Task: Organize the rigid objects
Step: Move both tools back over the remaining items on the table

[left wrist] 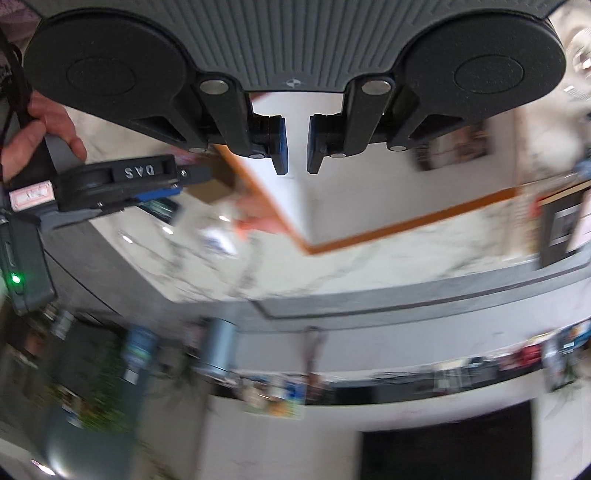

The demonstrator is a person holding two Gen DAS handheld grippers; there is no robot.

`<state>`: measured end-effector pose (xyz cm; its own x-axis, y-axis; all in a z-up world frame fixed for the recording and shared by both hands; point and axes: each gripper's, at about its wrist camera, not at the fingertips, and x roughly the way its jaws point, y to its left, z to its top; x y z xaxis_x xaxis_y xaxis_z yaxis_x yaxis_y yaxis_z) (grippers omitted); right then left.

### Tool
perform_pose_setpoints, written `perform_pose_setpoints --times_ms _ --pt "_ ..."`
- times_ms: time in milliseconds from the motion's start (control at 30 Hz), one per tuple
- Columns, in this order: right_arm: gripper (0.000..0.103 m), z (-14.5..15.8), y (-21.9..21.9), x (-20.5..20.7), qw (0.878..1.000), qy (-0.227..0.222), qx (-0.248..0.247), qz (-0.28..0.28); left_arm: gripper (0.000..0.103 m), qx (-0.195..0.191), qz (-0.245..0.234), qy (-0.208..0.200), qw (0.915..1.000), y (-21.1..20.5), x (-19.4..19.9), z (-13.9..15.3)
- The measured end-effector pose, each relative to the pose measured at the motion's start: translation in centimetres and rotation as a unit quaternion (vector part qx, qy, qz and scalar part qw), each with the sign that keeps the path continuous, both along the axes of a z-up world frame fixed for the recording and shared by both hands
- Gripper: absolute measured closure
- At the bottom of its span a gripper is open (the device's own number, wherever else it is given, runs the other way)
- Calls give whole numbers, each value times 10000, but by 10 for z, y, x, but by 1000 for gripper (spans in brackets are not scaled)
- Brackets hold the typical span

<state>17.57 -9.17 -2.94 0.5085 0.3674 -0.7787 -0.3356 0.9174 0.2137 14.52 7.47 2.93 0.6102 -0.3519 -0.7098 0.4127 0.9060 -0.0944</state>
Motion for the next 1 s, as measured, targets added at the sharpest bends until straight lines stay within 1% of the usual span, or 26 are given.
perform_pose_setpoints --times_ms 133,200,267,400,567,633,700,767,867,900,933,1000 --pt "56 -16 -60 -3 9976 191 -48 -667 92 -42 -483 188 9986 -53 1 -15" --pt "57 -23 -82 -4 9953 288 -18 -928 90 76 -654 261 9975 -77 4 -24" --pt "57 -27 -101 -6 9936 343 12 -1076 88 225 -758 362 9962 -96 10 -35" --pt "57 -36 -116 0 9929 426 154 -1099 84 574 -997 534 9919 -120 17 -55" --pt "57 -48 -115 15 9932 540 309 -983 80 963 -1206 519 9867 -130 34 -68" --pt "55 -51 -112 24 9934 598 387 -902 76 1153 -1297 497 9836 -133 43 -69" --pt "51 -54 -109 34 9933 652 444 -842 74 1350 -1424 480 9794 -134 54 -70" --pt "50 -57 -105 45 9934 691 476 -780 73 1534 -1570 443 9746 -137 65 -71" --pt "50 -59 -100 63 9936 723 503 -713 60 1780 -1972 387 9633 -145 84 -73" --pt "50 -60 -100 69 9934 725 493 -732 53 1881 -2133 393 9579 -149 91 -75" --pt "50 -61 -100 76 9931 731 487 -775 51 2001 -2279 400 9521 -154 98 -79" --pt "50 -63 -101 88 9921 757 521 -853 50 2321 -2575 473 9368 -164 113 -90"
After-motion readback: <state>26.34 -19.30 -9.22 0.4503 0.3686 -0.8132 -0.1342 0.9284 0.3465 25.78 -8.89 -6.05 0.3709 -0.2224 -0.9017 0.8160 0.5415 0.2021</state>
